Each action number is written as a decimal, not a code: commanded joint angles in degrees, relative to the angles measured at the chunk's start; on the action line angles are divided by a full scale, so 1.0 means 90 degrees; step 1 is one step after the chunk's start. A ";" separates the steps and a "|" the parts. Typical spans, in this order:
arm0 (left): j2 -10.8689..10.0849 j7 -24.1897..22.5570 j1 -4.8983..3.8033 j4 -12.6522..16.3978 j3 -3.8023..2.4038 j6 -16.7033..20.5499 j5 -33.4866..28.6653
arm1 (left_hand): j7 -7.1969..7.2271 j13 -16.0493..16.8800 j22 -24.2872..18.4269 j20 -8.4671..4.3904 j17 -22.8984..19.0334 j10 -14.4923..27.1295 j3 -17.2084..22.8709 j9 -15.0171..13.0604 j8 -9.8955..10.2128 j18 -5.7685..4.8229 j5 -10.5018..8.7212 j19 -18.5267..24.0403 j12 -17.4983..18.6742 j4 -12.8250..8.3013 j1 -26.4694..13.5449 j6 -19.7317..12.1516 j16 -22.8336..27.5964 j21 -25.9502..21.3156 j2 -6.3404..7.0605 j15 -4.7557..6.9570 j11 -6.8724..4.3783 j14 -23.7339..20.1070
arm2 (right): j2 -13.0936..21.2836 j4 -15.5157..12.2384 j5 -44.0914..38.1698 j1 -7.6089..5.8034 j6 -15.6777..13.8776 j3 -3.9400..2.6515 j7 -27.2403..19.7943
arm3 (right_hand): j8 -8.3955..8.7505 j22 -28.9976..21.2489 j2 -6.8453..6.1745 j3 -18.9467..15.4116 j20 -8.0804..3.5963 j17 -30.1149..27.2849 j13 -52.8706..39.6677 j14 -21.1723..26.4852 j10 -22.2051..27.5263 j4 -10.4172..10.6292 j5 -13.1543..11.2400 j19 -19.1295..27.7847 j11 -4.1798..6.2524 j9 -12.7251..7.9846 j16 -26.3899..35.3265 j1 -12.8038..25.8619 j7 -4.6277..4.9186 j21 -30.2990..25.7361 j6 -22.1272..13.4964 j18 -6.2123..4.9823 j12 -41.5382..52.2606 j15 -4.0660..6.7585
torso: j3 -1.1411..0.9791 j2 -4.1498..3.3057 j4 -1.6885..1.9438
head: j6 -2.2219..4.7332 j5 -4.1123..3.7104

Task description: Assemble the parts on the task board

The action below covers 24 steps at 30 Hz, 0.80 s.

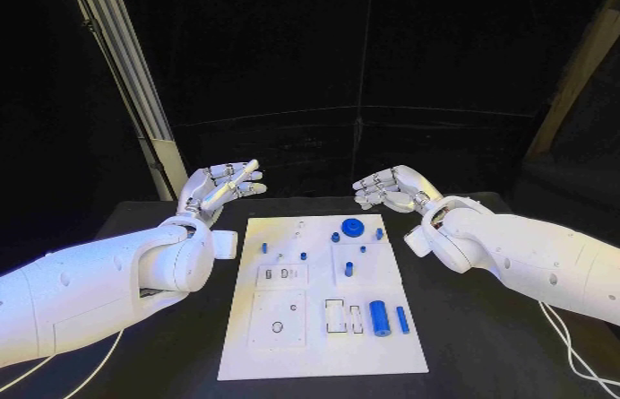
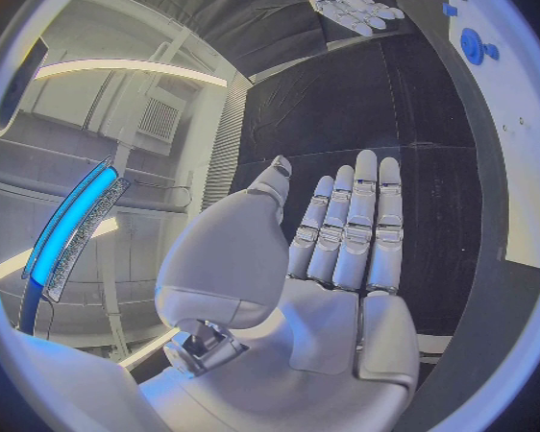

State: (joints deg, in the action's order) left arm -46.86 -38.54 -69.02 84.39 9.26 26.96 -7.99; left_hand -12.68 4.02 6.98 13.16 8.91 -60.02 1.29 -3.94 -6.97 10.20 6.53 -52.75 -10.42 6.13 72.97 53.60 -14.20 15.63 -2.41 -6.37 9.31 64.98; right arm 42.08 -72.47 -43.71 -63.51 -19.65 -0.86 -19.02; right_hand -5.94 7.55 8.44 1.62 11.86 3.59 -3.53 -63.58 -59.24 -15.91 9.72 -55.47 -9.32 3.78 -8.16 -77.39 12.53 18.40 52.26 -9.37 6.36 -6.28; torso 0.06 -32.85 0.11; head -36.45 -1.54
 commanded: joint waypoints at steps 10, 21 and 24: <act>-0.0227 -0.0285 -0.0009 0.0717 -0.0001 -0.0619 0.0167 | 0.0021 -0.0019 -0.0087 -0.0114 0.0278 -0.0190 -0.0021 0.0025 0.0103 0.0040 -0.0016 -0.0412 0.0199 -0.0136 0.0052 0.0203 0.0011 -0.0007 -0.0074 0.0090 -0.0048 0.0396 | -0.0215 0.0032 -0.4254 -0.0149 0.0310 -0.0105 0.1709 | 0.0110 0.1106 -0.0433 0.0246 -0.0690 0.0142 -0.0012 -0.2366 -0.1130 -0.0071 0.0023 -0.1431 0.0420 0.0000 -0.0731 -0.0014 -0.0279 0.2121 0.0782 -0.0114 -0.0297 0.0664 | 0.0037 -0.0497 0.0139 | 0.0160 -0.0145; -0.0223 -0.0205 -0.0006 0.0769 0.0003 -0.0930 0.0137 | 0.0001 -0.0026 -0.0122 -0.0101 0.0316 -0.0152 -0.0059 0.0027 0.0148 0.0036 -0.0017 -0.0414 0.0256 -0.0137 0.0006 0.0185 0.0068 -0.0057 -0.0082 0.0069 -0.0025 0.0367 | -0.0524 0.0121 -0.5344 -0.0226 0.0425 -0.0179 0.2098 | 0.0254 0.1893 -0.0546 0.0601 -0.0725 0.0805 -0.0014 -0.2526 -0.0794 -0.0061 -0.0118 -0.1551 0.0414 -0.0001 -0.2766 0.0238 -0.0264 0.3424 0.0729 -0.0107 -0.0314 0.0722 | 0.0064 -0.0739 0.0224 | 0.0202 -0.0254; -0.0212 -0.0191 -0.0005 0.0741 0.0003 -0.0968 0.0136 | 0.0006 -0.0026 -0.0125 -0.0100 0.0319 -0.0152 -0.0059 0.0027 0.0150 0.0036 -0.0016 -0.0415 0.0259 -0.0141 0.0008 0.0186 0.0073 -0.0062 -0.0088 0.0069 -0.0026 0.0366 | -0.0573 0.0135 -0.5468 -0.0237 0.0424 -0.0182 0.2115 | 0.0252 0.2308 -0.0587 0.0740 -0.0715 0.0880 -0.0015 -0.2496 -0.0745 -0.0055 -0.0170 -0.1548 0.0405 0.0000 -0.3074 0.0265 -0.0258 0.3825 0.0706 -0.0078 -0.0311 0.0703 | 0.0069 -0.0782 0.0247 | 0.0193 -0.0262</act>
State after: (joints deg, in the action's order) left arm -48.84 -38.58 -68.99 91.11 9.34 20.54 -6.96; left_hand -12.47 3.86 5.90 12.23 11.74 -61.42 1.05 -3.76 -5.81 10.20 6.52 -56.20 -8.36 4.96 73.50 55.19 -13.93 15.36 -2.94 -5.43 8.92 68.51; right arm 37.00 -71.26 -88.55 -65.45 -16.40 -2.42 -1.68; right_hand -3.77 27.72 3.09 8.09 5.44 11.41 -3.63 -83.86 -66.41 -16.43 8.35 -69.61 -5.73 3.82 -35.44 -75.47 10.17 52.25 59.02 -9.35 3.76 -0.09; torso 0.60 -39.22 2.05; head -34.62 -3.83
